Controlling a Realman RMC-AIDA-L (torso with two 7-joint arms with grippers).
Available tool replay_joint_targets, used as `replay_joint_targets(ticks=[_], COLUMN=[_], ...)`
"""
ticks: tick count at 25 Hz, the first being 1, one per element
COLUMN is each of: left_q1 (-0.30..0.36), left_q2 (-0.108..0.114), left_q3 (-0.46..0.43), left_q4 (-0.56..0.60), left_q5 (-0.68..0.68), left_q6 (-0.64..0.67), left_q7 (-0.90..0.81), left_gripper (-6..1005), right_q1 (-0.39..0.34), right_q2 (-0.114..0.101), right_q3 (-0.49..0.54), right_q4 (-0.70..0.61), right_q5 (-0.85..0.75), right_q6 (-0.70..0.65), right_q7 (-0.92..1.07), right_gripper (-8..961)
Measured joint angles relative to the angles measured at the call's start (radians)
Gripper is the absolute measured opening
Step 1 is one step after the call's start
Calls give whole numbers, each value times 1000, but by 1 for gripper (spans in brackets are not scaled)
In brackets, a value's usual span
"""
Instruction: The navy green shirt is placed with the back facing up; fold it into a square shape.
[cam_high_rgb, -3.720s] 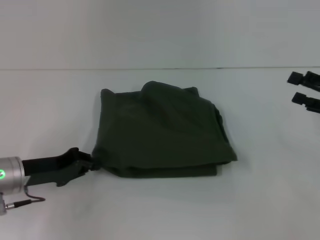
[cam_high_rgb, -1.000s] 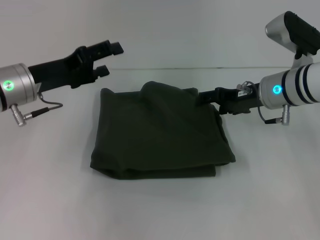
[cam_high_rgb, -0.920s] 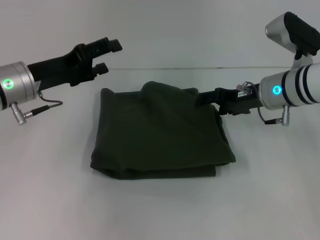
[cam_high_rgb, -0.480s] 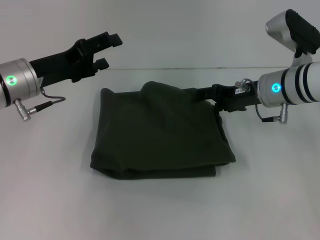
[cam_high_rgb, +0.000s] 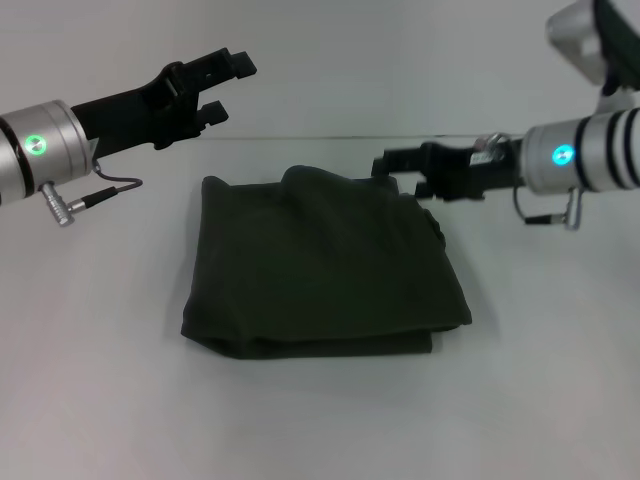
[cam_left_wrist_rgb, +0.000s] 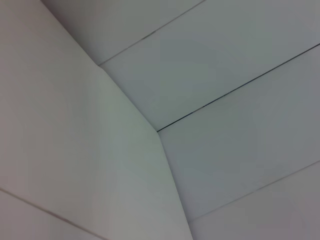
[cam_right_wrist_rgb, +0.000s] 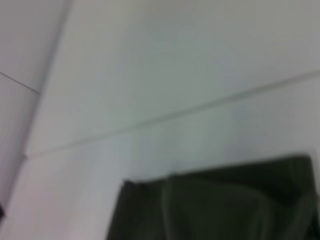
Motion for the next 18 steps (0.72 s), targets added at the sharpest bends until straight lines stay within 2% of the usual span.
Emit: replay_joint_targets(ticks=[4, 8, 11, 13, 18], left_q1=[-2, -3, -3, -2, -4], left_q2=[3, 7, 8, 8, 11], left_q3=[0, 0, 0, 0, 1], left_q4=[-10, -24, -25, -29, -36], left_q5=[0, 0, 0, 0, 4], left_q6=[-1, -2, -7, -10, -12], left_q7=[2, 2, 2, 2, 2], left_gripper=[901, 901, 901, 901, 901], right_q1=[-85, -138, -124, -98, -95], right_q2=[-8, -40, -76, -89, -80], right_q3=[5, 4, -12, -18, -18], right_q4=[-159, -226, -138, -64, -62], right_q5=[125, 169, 139, 107, 68], right_q6=[-55, -88, -80, -68, -61], right_q7=[-44, -21, 27, 21, -6], right_gripper=[882, 882, 882, 882, 882])
